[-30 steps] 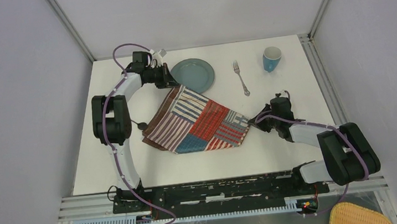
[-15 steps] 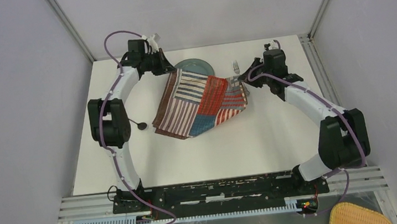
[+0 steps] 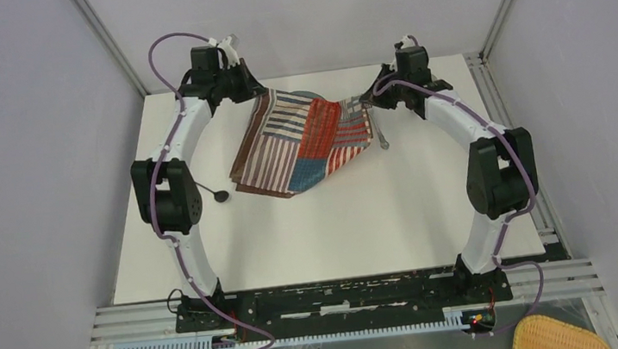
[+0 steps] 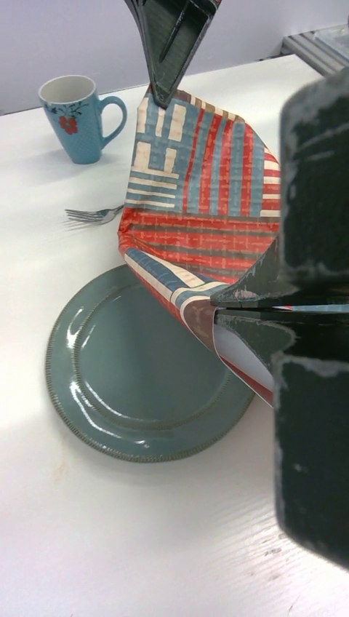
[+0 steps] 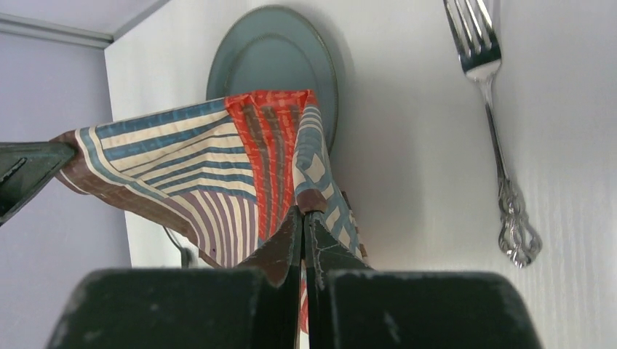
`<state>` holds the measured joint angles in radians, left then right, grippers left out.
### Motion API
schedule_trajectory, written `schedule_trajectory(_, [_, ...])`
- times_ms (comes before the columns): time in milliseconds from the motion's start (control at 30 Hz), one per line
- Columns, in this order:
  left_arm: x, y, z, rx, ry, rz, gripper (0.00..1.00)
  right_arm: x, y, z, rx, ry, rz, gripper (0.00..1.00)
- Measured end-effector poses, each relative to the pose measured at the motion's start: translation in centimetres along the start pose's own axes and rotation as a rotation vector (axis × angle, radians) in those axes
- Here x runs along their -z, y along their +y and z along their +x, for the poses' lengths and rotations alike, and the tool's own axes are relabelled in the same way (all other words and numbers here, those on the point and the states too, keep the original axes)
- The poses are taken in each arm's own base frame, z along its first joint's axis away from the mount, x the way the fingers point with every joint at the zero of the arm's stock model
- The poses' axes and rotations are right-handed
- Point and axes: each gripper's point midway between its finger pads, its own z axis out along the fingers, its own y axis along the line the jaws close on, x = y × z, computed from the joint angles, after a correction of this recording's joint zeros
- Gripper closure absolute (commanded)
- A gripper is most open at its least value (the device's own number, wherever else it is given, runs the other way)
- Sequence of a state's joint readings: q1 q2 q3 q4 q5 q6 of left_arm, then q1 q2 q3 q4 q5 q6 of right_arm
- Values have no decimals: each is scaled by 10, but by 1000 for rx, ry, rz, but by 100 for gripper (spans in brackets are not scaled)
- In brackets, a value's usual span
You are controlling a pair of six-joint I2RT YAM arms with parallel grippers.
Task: Set the dinner table for one person
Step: Flatten out the napkin at the center of the board.
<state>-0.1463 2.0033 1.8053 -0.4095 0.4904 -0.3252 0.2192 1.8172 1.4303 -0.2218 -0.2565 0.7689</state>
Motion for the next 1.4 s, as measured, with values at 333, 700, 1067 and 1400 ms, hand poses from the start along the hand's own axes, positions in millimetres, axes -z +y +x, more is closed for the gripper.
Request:
schedule_trajectory(333, [2, -5, -24, -20, -77, -3, 98, 1, 11, -59, 50, -67, -46, 100])
schedule_trajectory(700, [24, -30, -64, -66, -181, 26, 98, 27, 35, -121, 83, -158, -129, 100])
schedule_trajectory(1067, [74, -61, -51, -104, -235, 86, 98, 39, 43, -112, 105, -154, -201, 100])
schedule_trajectory(1400, [125, -90, 1, -129, -228, 196, 98, 95, 19, -32, 81, -106, -209, 100])
